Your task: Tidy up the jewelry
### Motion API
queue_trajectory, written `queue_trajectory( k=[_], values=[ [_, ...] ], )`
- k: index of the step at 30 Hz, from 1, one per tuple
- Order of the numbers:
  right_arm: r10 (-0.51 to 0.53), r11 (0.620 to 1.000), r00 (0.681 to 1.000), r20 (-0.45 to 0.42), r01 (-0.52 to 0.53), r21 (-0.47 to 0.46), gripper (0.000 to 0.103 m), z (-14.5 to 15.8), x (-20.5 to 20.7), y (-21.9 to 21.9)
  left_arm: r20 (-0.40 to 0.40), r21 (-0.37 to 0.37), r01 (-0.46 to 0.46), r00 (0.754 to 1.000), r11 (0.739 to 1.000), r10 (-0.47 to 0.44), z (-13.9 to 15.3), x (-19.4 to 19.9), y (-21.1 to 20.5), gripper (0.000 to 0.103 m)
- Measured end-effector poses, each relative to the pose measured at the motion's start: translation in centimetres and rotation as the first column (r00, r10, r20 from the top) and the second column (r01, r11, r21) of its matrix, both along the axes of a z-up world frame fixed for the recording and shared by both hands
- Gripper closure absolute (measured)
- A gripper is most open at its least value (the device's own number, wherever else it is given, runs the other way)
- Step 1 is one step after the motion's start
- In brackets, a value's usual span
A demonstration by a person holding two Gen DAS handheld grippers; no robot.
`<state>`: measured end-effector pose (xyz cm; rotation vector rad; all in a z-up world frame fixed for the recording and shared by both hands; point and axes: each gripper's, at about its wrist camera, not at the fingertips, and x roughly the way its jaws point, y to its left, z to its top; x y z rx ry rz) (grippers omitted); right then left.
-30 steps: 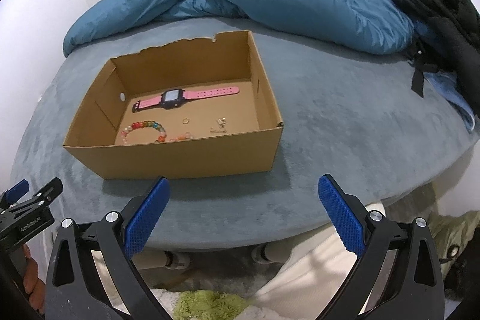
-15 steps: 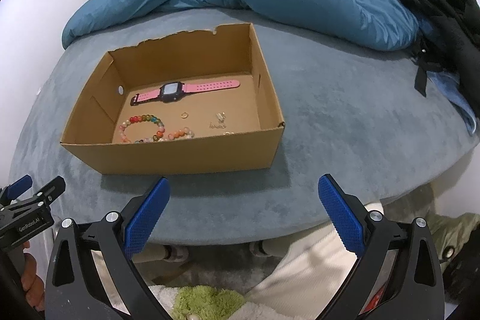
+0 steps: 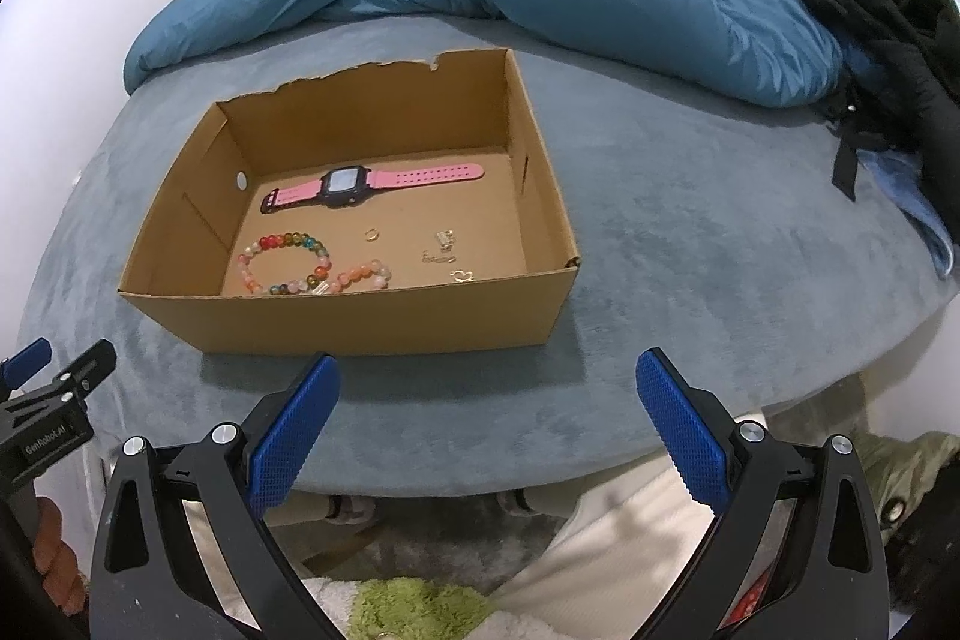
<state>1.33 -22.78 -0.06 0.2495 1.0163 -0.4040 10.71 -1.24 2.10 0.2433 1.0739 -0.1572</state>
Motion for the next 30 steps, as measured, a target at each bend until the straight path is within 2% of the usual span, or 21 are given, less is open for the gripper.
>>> queue_trajectory(
  k=[7, 30],
  values=[
    [-0.018, 1.000, 1.000, 0.006, 0.018, -0.010, 0.008, 0.0, -0.3, -0.6, 0.028, -0.012, -0.008, 1.000, 1.000, 0.008, -0.2, -0.3, 0.2, 0.006],
    [-0.014, 1.000, 1.000, 0.006, 0.014, -0.006, 0.008, 0.2, -0.6, -0.7, -0.002, -0.033, 0.033, 0.999, 0.999, -0.033, 0.1, -0.7, -2.0, 0.006]
  ],
)
